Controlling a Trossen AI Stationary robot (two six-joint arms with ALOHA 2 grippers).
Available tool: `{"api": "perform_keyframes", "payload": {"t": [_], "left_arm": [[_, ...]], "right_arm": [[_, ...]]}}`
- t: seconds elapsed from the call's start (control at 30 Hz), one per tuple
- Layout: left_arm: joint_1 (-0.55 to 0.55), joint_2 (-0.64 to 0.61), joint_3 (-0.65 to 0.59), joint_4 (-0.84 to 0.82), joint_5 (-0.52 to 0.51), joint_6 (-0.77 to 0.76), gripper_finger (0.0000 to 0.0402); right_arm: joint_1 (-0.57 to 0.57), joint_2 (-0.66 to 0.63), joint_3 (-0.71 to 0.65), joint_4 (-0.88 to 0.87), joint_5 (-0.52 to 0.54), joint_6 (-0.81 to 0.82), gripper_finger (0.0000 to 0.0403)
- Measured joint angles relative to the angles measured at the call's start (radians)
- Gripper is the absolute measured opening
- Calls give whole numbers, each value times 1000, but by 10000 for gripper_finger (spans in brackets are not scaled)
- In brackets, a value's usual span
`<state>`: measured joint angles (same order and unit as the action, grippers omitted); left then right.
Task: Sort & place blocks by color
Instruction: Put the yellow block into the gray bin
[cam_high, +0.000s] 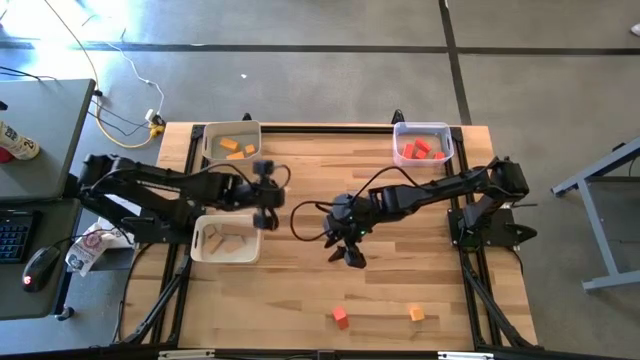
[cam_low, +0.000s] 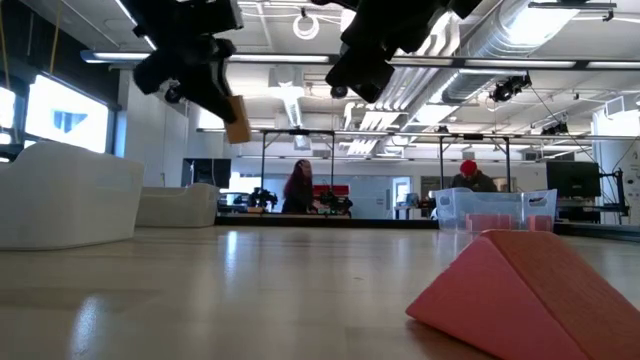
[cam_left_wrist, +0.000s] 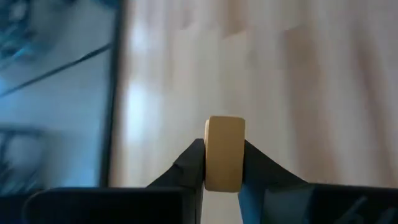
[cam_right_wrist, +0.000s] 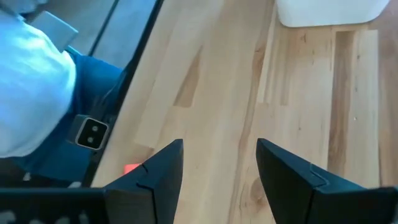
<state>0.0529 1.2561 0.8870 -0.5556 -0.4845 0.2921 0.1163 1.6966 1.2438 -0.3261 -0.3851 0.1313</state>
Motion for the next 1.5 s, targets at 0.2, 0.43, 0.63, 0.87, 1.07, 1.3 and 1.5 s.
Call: {"api": "perform_keyframes", "payload": {"t": [0.2, 0.43, 0.63, 0.87, 1.07, 1.3, 1.5], "left_arm": [[139, -60, 0, -57, -135, -3, 42], [361, -71, 0, -70, -140, -31, 42], [561, -69, -30, -78, -87, -70, 42], [718, -69, -51, -76, 29, -96, 42], [793, -69, -52, -55, 30, -137, 42], [852, -68, -52, -45, 68, -160, 42], [879, -67, -52, -42, 101, -162, 42]], "right_arm": [[30, 0, 0, -7, 76, 0, 187], [62, 0, 0, -11, 148, 9, 187], [78, 0, 0, -14, 176, 26, 187], [81, 0, 0, -13, 177, 26, 187], [81, 0, 0, -8, 179, 31, 187], [81, 0, 0, -5, 179, 80, 187], [83, 0, 0, -5, 226, 97, 187]]}}
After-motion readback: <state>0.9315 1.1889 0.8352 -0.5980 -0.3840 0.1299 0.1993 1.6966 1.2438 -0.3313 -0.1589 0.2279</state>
